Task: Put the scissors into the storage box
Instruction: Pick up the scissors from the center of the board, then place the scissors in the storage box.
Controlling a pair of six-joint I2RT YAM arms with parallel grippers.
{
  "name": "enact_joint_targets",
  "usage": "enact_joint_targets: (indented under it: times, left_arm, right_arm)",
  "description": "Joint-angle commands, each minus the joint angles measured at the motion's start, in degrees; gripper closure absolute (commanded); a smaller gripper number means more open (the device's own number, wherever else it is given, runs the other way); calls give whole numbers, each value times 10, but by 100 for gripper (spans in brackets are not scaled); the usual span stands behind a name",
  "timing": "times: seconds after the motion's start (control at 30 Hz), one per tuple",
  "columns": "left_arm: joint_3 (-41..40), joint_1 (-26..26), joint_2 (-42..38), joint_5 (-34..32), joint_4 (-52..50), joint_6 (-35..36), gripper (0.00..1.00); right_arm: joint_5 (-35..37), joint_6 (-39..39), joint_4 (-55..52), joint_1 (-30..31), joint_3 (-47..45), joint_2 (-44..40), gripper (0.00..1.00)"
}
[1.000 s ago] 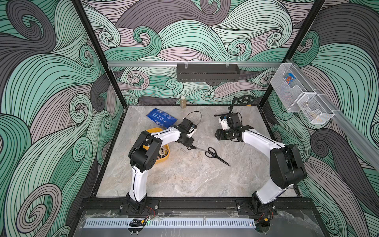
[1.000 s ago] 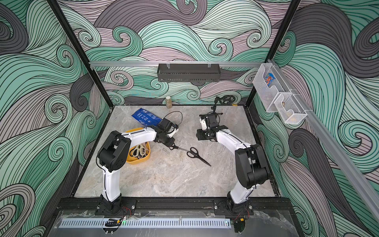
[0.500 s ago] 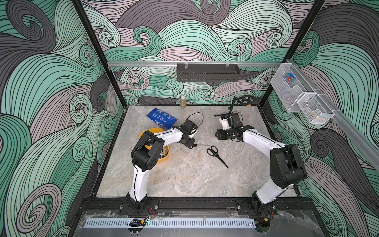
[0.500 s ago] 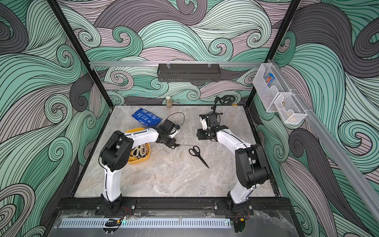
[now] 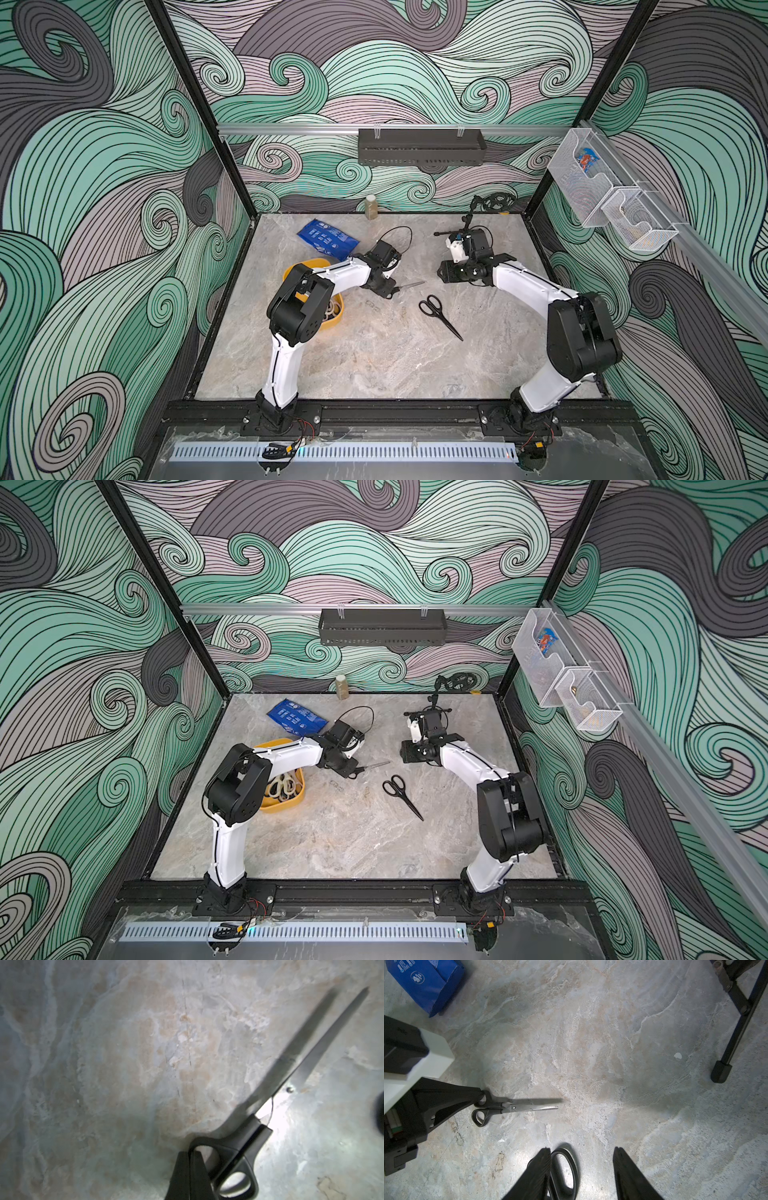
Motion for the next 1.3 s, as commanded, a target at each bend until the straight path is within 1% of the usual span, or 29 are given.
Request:
enact_joint_targets:
  times: [0.0, 0.13, 0.37, 0.6, 0.7, 0.8, 0.97, 1.03, 1.2, 1.27]
  left_arm:
    - [-10, -2, 44, 2, -43, -3, 100]
    - [-10, 1, 26, -2, -38, -20, 100]
    - [-9, 26, -46, 19, -28, -57, 100]
    - [-16, 68, -109, 77, -18, -108, 100]
    - [-28, 85, -138, 92, -9, -129, 100]
    - [-54, 112, -173, 108, 6, -158, 100]
    - [-114, 187, -250, 124, 27, -229, 100]
    - [-145, 217, -292, 110, 27, -247, 100]
    - [-195, 256, -393, 7, -29, -256, 100]
    - [-219, 271, -432, -22, -41, -259, 100]
  right_arm:
    - [5, 0, 8, -7, -7, -5, 47]
    - [3, 2, 9, -8, -7, -8, 47]
    - [-11, 9, 12, -13, 3, -23, 47]
    - [-18, 22, 12, -30, 31, -43, 46]
    - [-23, 30, 12, -32, 32, -42, 46]
    - [-31, 35, 13, -32, 32, -42, 46]
    - [-38, 41, 12, -32, 30, -42, 46]
    - [-44, 44, 14, -32, 28, -42, 46]
    - [-56, 57, 30, -31, 9, -38, 46]
    - [-61, 62, 37, -30, 1, -37, 46]
